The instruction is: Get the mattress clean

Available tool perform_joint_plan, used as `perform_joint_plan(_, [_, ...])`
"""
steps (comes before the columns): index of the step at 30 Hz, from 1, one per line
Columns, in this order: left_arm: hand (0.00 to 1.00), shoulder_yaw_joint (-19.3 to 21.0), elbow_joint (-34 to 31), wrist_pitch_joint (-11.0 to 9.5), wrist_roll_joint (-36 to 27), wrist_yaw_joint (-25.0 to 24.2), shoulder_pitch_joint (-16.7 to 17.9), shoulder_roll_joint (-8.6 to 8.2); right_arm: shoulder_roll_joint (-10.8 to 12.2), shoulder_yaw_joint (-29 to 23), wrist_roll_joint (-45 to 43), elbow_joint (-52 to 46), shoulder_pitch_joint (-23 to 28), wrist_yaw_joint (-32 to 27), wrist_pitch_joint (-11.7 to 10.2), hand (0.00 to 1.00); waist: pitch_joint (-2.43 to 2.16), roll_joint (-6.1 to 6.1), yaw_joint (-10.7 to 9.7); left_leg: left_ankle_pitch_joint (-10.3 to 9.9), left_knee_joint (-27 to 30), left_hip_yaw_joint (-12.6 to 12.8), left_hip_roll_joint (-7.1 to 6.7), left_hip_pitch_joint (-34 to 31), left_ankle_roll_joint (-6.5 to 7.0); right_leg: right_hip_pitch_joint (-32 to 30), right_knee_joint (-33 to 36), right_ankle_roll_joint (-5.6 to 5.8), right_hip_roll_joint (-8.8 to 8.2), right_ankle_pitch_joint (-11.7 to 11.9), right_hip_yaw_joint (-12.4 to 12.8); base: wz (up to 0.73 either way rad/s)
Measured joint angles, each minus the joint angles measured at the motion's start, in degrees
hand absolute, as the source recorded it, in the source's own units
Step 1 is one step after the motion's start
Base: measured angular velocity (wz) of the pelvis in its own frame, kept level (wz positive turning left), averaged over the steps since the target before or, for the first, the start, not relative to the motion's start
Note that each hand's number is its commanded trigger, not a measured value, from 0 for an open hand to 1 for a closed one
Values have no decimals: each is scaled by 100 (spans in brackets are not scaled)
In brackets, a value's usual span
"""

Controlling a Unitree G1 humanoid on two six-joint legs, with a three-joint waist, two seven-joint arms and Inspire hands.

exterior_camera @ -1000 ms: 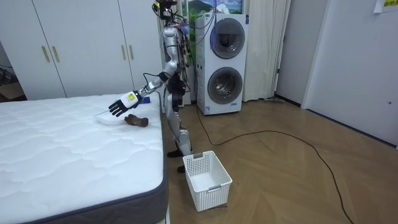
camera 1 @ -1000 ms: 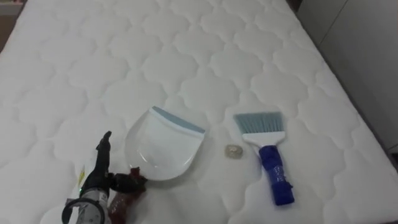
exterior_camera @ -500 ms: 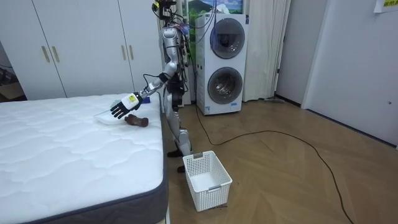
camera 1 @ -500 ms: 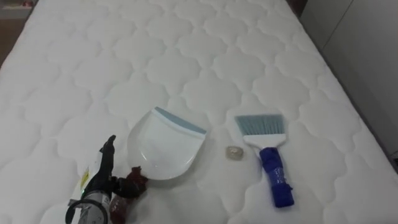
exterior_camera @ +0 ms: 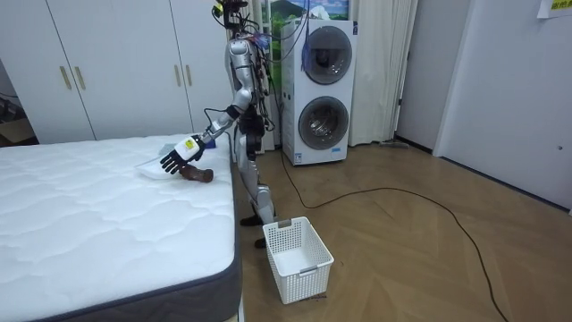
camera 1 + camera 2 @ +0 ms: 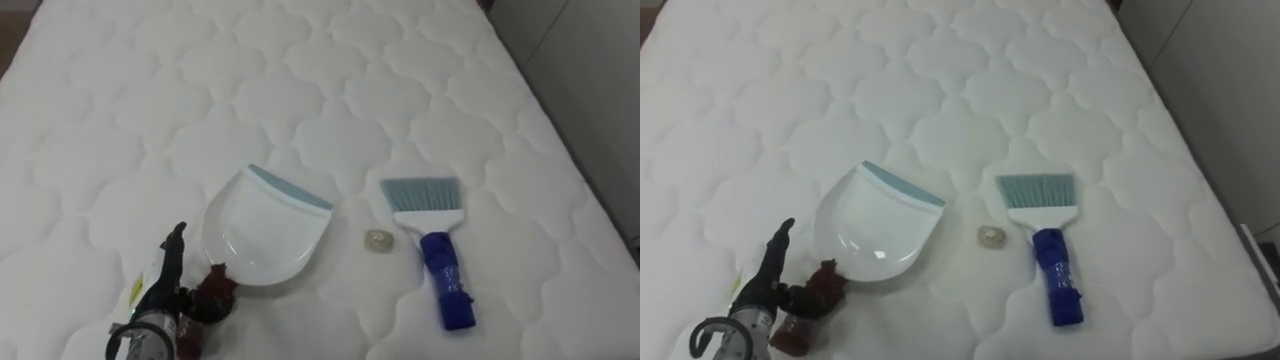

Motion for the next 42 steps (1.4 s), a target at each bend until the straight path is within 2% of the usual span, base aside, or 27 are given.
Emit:
perform_joint_plan(5, [0, 0, 275, 12, 1, -1, -78, -3, -23, 166, 217, 5, -41, -15, 4, 0, 6, -3, 0, 2, 14, 1, -2, -103, 4, -91, 23, -1, -12, 1, -13, 3])
perform_joint_plan(9, [0, -8, 984, 29, 124, 0, -410, -3, -51, 226, 239, 17, -126, -1, 3, 0, 15, 2, -26, 3, 165, -29, -9, -368, 5, -284, 44, -15, -50, 18, -142, 9])
perform_joint_plan(14, [0, -110, 1484, 24, 125, 6, -590, -18, -105, 289, 240, 68, -212, 39, -48, 0, 51, 60, -54, 3, 189, -30, -5, -478, 4, -349, 23, -16, -52, 17, -176, 6])
perform_joint_plan(17, [0, -126, 1871, 32, 115, 1, -737, -26, -131, 485, 238, 74, -328, 52, -52, 0, 52, 60, -56, 4, 214, -26, -4, -648, 4, -542, 118, -26, -65, 10, -178, 0])
perform_joint_plan(25, [0, -120, 2285, 8, 124, -4, -1109, -93, -113, 733, 235, 174, -578, 54, -16, 0, 81, -50, -34, 3, 389, -22, -39, -978, 4, -889, 366, -46, -139, -59, -174, 0])
perform_joint_plan(29, [0, -118, 2352, -19, 127, 32, -1286, -96, -91, 841, 238, 211, -697, 37, 7, 0, 112, -105, -44, 4, 544, -21, -54, -1237, 5, -1140, 485, -55, -175, -52, -166, 2])
perform_joint_plan(35, [0, -108, 2874, -16, 248, 283, -1779, -178, -54, 896, 242, 264, -858, -37, 9, 0, 136, -137, -59, 3, 784, -14, -53, -1572, 5, -1434, 657, -92, -206, -42, -180, 3])
perform_joint_plan(37, [0, -106, 2987, -13, 218, 369, -1914, -179, -46, 909, 257, 265, -896, -42, 11, 0, 160, -154, -81, 4, 831, -14, -58, -1664, 4, -1548, 744, -107, -224, -49, -176, 0])
perform_joint_plan(39, [0, -104, 3059, -12, 197, 511, -2059, -171, -26, 988, 277, 266, -979, -90, 5, 0, 211, -198, -128, 3, 1014, -10, -61, -1867, 3, -1724, 833, -125, -244, -57, -162, 2])
perform_joint_plan(40, [0, -98, 3063, -12, 198, 542, -2092, -168, -22, 1020, 304, 266, -997, -99, 5, 0, 216, -207, -141, 3, 1055, -10, -62, -1935, 3, -1785, 857, -130, -247, -57, -160, 6])
perform_joint_plan(41, [32, -85, 3095, -13, 207, 626, -2187, -159, -9, 1077, 323, 274, -1068, -134, 2, 0, 237, -225, -159, 1, 1177, -12, -61, -2093, 3, -1913, 917, -141, -254, -55, -153, 4])
perform_joint_plan(42, [73, -67, 3139, -9, 217, 670, -2318, -160, 7, 1110, 343, 294, -1129, -177, 4, 0, 245, -228, -161, 1, 1289, -12, -52, -2269, 3, -2048, 944, -164, -252, -25, -154, 0])
